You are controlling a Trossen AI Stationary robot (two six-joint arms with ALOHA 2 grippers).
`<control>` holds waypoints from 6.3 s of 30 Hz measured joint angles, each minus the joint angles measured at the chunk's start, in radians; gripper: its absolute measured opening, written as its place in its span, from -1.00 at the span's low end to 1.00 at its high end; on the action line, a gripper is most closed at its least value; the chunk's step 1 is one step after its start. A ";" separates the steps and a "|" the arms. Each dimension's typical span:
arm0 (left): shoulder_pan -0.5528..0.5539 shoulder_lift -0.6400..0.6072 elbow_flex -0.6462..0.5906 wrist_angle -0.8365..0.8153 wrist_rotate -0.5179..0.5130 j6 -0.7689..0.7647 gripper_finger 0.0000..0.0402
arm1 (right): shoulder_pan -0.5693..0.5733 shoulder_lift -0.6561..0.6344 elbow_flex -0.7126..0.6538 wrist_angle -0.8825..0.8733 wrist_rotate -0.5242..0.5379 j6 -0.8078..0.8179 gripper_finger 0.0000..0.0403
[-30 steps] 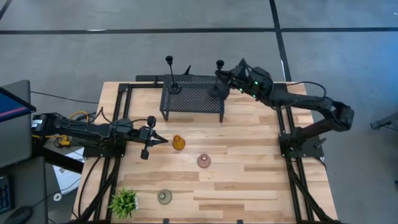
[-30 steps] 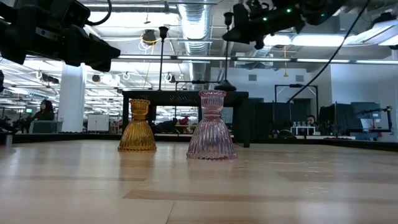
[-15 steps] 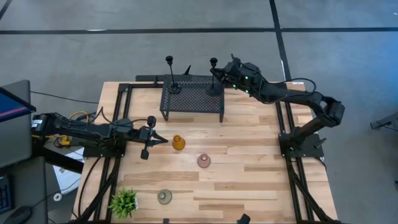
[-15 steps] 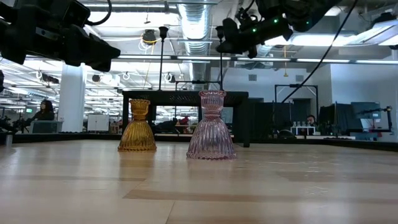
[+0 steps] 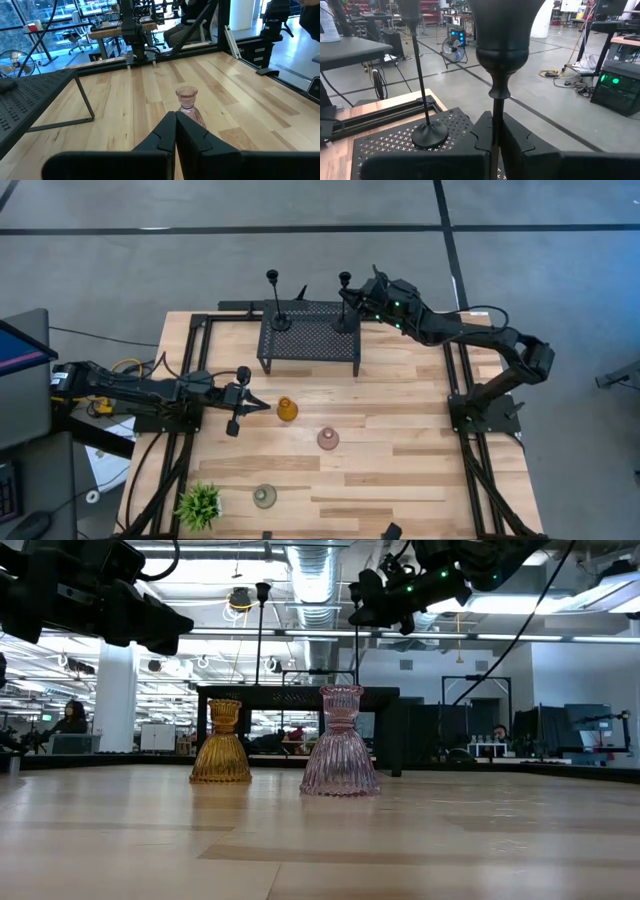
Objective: Pick & Place candle stick holders
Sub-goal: Put the black candle holder on the shelf, then put the brown glass candle holder on the shelf
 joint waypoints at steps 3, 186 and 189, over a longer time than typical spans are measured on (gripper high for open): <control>0.000 0.000 0.000 0.000 0.000 0.000 -0.97 | 0.000 0.000 0.000 0.000 0.000 -0.005 -0.90; 0.000 0.879 0.078 0.509 -0.250 -0.364 0.07 | 0.755 -0.378 -0.746 0.119 0.271 0.240 -1.00; 0.000 0.879 0.078 0.509 -0.250 -0.364 -0.01 | 0.755 -0.378 -0.746 0.119 0.271 0.240 -1.00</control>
